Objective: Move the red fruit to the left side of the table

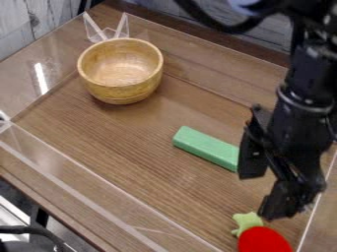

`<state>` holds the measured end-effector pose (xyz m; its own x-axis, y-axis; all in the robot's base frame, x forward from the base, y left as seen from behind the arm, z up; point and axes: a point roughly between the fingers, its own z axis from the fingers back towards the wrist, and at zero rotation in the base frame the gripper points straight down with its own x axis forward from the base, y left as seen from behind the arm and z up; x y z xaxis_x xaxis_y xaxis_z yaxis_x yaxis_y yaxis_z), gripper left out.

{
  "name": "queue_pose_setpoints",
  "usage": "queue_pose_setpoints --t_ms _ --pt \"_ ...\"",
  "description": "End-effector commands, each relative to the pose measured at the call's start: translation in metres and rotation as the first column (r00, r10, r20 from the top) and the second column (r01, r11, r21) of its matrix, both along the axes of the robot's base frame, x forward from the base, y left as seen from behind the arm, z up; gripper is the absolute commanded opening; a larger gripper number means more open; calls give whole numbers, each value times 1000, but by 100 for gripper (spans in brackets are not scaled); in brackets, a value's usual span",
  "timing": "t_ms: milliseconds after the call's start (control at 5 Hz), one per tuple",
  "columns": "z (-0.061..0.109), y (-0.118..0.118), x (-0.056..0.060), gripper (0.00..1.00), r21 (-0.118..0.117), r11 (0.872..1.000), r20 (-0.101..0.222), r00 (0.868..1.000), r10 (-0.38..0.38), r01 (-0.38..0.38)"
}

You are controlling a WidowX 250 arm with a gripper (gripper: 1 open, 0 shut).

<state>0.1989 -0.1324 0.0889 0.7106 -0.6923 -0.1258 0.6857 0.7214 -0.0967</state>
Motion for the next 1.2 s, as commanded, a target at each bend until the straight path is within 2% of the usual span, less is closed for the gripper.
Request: queue_pose_setpoints --t_ms 0,200,400,600,800,1000 --pt "-11 -7 -4 0 -35 994 56 993 -104 106" --pt "-34 -11 -7 100 -37 984 82 982 -168 172" --pt "-34 -14 -2 0 -25 985 109 980 -168 171" --pt "-33 -16 0 100 -21 985 119 978 -170 173" --pt "-32 -15 2 0 -18 975 128 968 -217 221" --pt "-32 -13 6 0 -17 963 134 955 -264 269"
